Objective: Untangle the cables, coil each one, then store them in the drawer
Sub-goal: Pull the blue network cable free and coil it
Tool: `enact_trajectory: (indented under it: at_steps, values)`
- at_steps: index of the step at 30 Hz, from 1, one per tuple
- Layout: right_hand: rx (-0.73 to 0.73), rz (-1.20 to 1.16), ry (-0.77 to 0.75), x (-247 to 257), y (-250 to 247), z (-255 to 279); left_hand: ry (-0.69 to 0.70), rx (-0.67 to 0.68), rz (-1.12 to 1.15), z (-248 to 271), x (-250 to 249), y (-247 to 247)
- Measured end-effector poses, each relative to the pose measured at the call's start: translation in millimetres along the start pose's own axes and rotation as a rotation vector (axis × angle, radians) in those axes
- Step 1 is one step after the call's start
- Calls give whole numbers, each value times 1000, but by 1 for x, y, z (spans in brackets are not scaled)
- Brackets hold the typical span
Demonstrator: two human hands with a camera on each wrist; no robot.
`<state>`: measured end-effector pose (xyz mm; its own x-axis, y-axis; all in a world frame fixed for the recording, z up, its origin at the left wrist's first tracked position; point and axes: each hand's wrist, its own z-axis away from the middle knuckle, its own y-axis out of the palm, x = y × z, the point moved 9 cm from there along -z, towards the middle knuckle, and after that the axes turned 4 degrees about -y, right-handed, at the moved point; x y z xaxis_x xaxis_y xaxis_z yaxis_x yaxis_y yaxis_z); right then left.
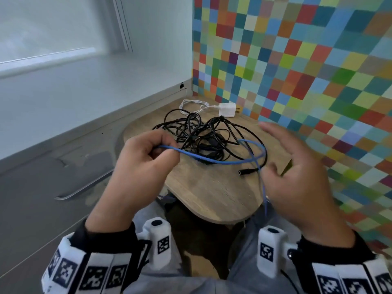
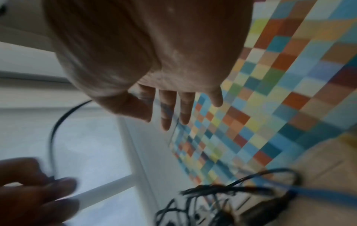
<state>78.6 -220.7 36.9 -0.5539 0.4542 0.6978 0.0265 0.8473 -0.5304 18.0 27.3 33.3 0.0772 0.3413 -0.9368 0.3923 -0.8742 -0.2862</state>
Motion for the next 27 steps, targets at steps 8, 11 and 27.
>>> enact_trajectory:
  at_steps: [8,11,27]
  values:
    - [252,-176,-148,47,39,10,-15,19,-126,2,-3,21]
    - [34,-325,-92,36,8,2,-94,45,-173,-2,14,9]
    - [427,51,123,-7,50,7,120,-194,114,-1,-4,-19]
